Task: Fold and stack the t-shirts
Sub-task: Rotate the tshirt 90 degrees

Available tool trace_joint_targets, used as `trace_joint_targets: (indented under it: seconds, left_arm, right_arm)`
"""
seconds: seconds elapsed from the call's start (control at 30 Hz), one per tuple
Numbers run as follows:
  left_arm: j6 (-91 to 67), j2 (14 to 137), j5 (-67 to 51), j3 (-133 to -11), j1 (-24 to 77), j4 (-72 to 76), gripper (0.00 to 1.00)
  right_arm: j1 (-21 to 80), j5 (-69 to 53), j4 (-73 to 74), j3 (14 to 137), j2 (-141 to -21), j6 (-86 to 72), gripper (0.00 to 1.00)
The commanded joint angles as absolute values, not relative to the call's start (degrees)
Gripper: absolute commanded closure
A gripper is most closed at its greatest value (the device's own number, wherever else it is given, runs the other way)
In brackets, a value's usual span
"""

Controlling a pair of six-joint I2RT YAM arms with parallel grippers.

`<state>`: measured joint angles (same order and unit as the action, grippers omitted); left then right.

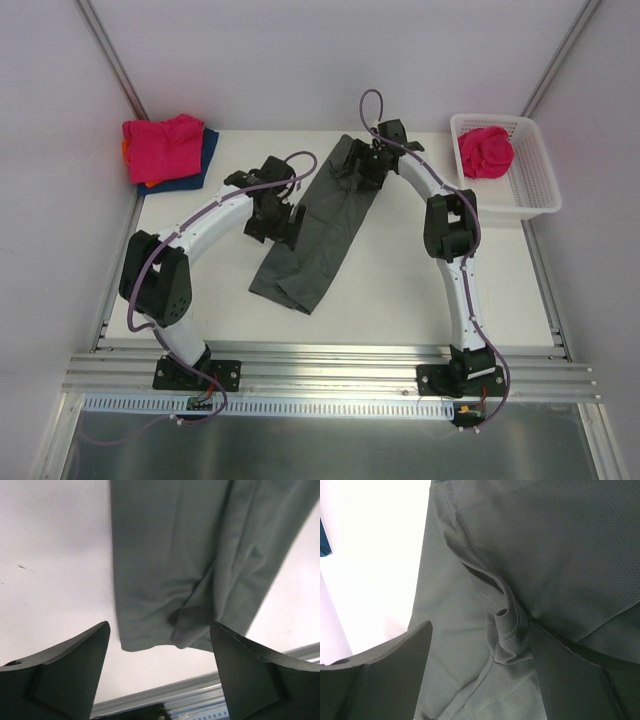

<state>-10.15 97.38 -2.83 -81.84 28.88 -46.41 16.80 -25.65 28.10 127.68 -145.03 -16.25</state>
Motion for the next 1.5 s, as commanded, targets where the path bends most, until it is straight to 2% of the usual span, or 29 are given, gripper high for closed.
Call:
trace_joint_targets:
  seconds: [0.0,0.2,0.67,1.1,1.47]
  left_arm:
    - [-5.89,97.12,-0.27,-76.66,28.92,-43.79,0.20]
    - [-1.93,100.71,1.32,-72.78,28.39,-36.22,0.23]
    - [-4.57,110.65,-5.18,-76.99,27.86,-35.94,0.24]
    - [-12.29,111.62,-11.60,-75.59,29.44,-40.78,0.25]
    - [-13.97,108.37,-12.22,-71.46,37.44,-40.87,0.25]
  right_arm:
    - [17.05,-24.08,29.79,127.88,-141.42,-14.94,0.17]
    - [17.58,-23.64,30.15,127.71,-141.77,-14.50,0.18]
    - [17.05,-22.06,30.32,128.93,-142.91,-13.62,0.17]
    - [16.70,-21.97,29.62,132.71,-146.16,-14.24,0.16]
    - [17.05,-22.32,28.74,134.56,-147.57,-15.12,0.16]
